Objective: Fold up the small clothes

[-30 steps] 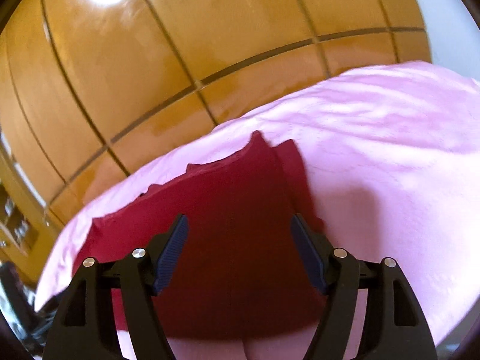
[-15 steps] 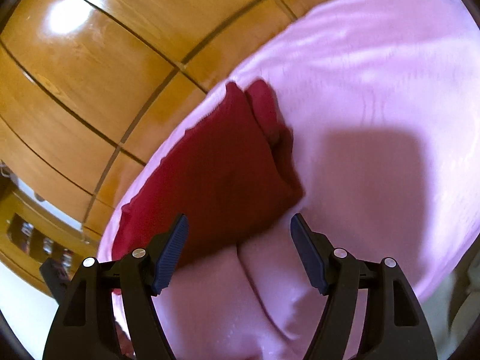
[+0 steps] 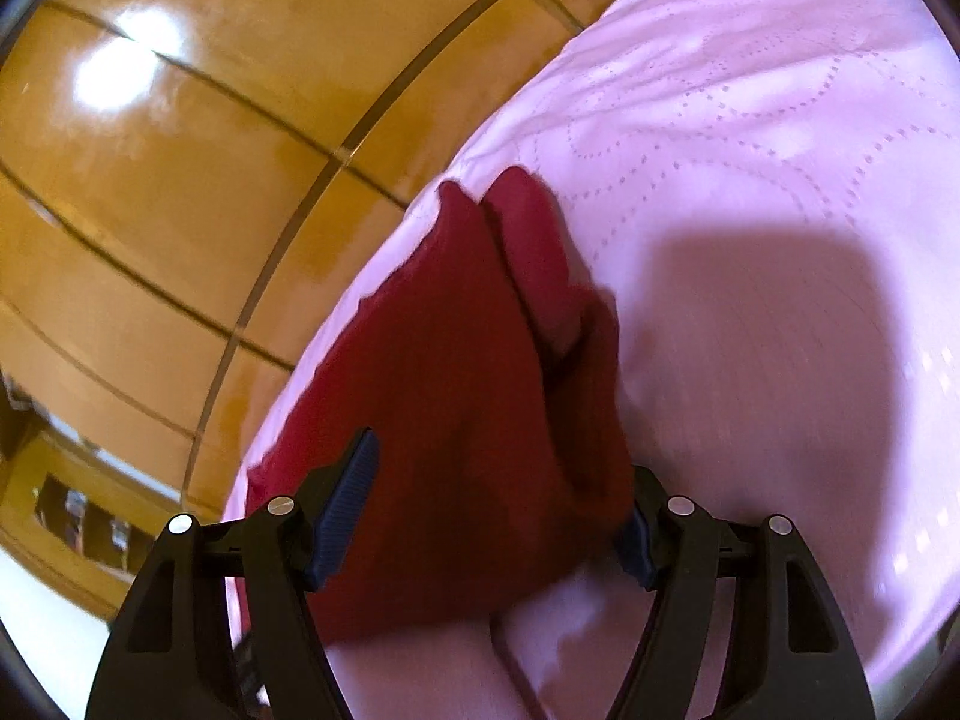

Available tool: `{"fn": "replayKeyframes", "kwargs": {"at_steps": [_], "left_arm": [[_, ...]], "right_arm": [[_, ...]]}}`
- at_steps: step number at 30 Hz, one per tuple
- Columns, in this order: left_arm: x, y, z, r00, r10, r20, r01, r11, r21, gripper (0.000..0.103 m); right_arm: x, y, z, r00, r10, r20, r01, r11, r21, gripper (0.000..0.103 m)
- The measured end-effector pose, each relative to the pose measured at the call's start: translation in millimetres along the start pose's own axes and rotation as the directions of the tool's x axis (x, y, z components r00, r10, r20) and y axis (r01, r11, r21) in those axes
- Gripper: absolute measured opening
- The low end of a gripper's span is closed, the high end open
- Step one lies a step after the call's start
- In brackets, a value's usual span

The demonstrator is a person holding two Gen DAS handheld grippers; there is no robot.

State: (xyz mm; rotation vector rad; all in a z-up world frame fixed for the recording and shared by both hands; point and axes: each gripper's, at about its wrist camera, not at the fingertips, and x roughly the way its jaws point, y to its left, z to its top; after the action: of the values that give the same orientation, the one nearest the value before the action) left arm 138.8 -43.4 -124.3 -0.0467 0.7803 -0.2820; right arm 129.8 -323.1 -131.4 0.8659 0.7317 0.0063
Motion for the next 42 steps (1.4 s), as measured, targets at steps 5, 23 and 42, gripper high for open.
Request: {"fn": "replayKeyframes", "kwargs": {"at_steps": [5, 23, 42], "left_arm": [[2, -1, -1, 1.000, 0.003, 0.005, -0.003, 1.000, -0.001, 0.043], [-31, 35, 5, 0.999, 0.030, 0.026, -0.026, 0.990, -0.137, 0.073], [-68, 155, -25, 0.973, 0.231, 0.025, -0.205, 0.902, -0.379, 0.077]], "right_arm": [[11, -10, 15, 0.999, -0.032, 0.029, 0.030, 0.998, 0.059, 0.039], [-12, 33, 29, 0.995, 0.088, 0.056, -0.092, 0.993, 0.079, 0.018], [5, 200, -8, 0.976, 0.212, -0.049, -0.217, 0.958, -0.186, 0.018]]}}
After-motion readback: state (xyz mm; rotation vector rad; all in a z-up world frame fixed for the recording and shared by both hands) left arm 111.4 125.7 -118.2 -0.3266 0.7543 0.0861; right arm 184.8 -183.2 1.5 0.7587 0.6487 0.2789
